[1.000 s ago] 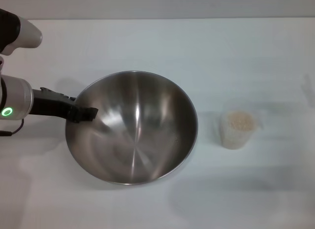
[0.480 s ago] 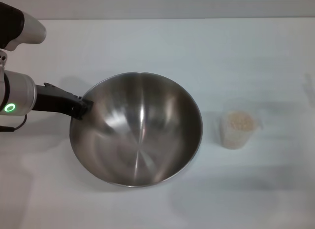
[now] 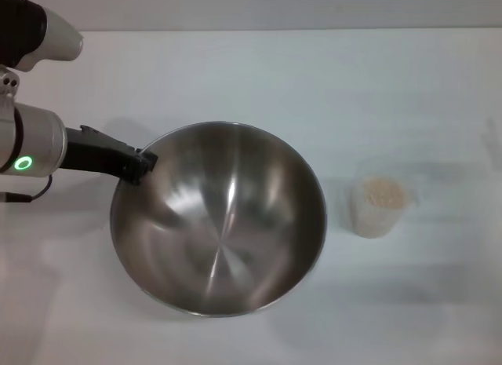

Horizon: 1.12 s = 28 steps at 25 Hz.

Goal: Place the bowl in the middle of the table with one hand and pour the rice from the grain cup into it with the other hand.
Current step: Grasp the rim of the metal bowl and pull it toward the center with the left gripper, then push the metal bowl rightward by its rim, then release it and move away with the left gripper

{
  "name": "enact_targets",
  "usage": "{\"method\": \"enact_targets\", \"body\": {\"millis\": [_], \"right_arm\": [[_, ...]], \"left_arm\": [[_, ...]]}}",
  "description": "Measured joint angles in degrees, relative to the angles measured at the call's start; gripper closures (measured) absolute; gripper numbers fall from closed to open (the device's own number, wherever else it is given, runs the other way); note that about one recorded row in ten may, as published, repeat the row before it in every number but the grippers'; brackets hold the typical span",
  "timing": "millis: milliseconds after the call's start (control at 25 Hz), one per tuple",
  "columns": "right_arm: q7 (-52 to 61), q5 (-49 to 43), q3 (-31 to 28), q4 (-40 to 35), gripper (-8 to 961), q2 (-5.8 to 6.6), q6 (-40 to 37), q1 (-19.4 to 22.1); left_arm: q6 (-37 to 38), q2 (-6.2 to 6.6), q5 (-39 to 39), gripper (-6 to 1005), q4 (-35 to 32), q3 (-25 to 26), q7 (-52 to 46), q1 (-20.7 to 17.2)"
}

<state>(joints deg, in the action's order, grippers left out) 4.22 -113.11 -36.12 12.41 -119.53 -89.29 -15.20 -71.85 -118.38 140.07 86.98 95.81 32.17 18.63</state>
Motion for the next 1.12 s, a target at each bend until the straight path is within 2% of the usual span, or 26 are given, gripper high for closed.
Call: {"method": "enact_targets", "body": {"millis": [360,760,960,1120], "right_arm": [[0.0,0.0,0.1,0.2,106,0.0,0.0,0.0],[0.0,0.0,0.3,0.2,106,-0.08,0.0,0.1],[0.0,0.0,0.4,0.3,106,-0.09,0.0,0.1],[0.0,0.0,0.5,0.3,106,-0.09,0.1,0.0]], "left_arm": [[-6.4,0.24,-2.9,954,-3.4,6.6,1.1,7.2],[-10.0,0.48,-6.1,956,-17.3,18.4,9.7,17.9],[-8.7,0.73,-5.7,955,-21.6,22.3,12.3,21.6],[-4.3,0.87,-4.0,955,-23.9,22.7,12.6,23.4]]}}
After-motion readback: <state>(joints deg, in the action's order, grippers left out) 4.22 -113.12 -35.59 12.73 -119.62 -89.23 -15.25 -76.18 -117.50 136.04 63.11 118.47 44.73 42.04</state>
